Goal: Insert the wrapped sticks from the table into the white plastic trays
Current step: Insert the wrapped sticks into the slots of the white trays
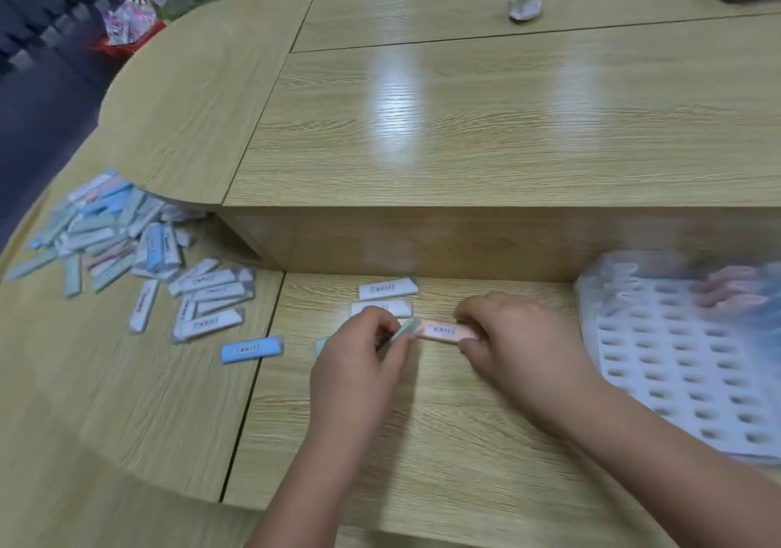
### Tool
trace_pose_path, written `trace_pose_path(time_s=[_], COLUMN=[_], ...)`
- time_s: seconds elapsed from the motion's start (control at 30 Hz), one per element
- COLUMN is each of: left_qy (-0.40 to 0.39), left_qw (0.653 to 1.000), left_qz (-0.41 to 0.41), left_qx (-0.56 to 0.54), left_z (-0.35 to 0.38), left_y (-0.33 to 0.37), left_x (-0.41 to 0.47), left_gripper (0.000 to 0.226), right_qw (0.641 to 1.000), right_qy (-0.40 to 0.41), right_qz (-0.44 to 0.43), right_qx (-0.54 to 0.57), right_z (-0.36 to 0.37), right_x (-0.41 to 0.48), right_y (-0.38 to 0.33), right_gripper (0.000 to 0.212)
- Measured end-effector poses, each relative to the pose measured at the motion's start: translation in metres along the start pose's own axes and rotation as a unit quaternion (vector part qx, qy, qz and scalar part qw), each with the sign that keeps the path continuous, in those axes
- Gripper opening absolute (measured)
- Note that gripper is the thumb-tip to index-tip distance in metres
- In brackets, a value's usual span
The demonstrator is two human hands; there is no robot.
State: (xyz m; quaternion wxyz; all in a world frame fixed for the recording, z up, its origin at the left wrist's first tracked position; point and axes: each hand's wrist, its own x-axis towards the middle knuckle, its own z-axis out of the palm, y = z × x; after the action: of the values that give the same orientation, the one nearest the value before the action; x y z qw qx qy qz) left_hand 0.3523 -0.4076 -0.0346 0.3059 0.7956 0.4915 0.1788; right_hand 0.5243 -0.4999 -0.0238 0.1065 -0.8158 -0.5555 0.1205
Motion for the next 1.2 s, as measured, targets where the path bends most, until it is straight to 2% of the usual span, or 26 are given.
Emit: trace_pose_path(time_s=[0.07, 0.13, 0.23, 0.37, 0.47, 0.63, 0.83, 0.97, 1.1, 1.2], left_qy=[0.006, 0.009, 0.001, 0.002, -0.014, -0.036, -0.093, -0.122, -0.135, -0.139], left_qw=[0.997, 0.991, 0.983, 0.974, 0.969, 0.956, 0.942, 0.942, 0.948, 0.955], left_qz=[-0.022, -0.026, -0.022, -0.006, 0.015, 0.06, 0.099, 0.088, 0.09, 0.094], left_qx=[-0.072, -0.134, -0.182, -0.227, -0.246, -0.286, -0.307, -0.301, -0.273, -0.246], left_z=[-0.003, -0.004, -0.003, -0.005, -0.008, 0.005, 0.045, 0.072, 0.095, 0.106], left_y=[0.0, 0.003, 0.011, 0.031, 0.059, 0.118, 0.184, 0.209, 0.221, 0.224], left_x=[-0.001, -0.003, -0.006, -0.011, -0.013, -0.017, -0.025, -0.031, -0.031, -0.032], left_gripper=[0.012, 0.011, 0.022, 0.026, 0.011, 0.009, 0.008, 0.01, 0.01, 0.01], right_qw=[0.996, 0.98, 0.922, 0.876, 0.842, 0.825, 0.838, 0.827, 0.844, 0.872], right_qy=[0.016, 0.021, 0.012, 0.065, 0.087, 0.144, 0.205, 0.235, 0.245, 0.248], right_qz=[0.007, 0.03, 0.073, 0.09, 0.1, 0.142, 0.189, 0.185, 0.185, 0.177], right_qx=[0.086, 0.193, 0.381, 0.47, 0.523, 0.528, 0.468, 0.476, 0.44, 0.382], right_z=[-0.001, -0.003, -0.01, -0.037, -0.065, -0.098, -0.118, -0.128, -0.13, -0.129], right_x=[-0.002, -0.005, -0.012, -0.029, -0.049, -0.094, -0.153, -0.173, -0.174, -0.171], right_y=[0.001, 0.0, 0.001, 0.015, 0.038, 0.094, 0.167, 0.197, 0.212, 0.214], right_gripper=[0.029, 0.023, 0.022, 0.029, 0.036, 0.034, 0.041, 0.03, 0.034, 0.032])
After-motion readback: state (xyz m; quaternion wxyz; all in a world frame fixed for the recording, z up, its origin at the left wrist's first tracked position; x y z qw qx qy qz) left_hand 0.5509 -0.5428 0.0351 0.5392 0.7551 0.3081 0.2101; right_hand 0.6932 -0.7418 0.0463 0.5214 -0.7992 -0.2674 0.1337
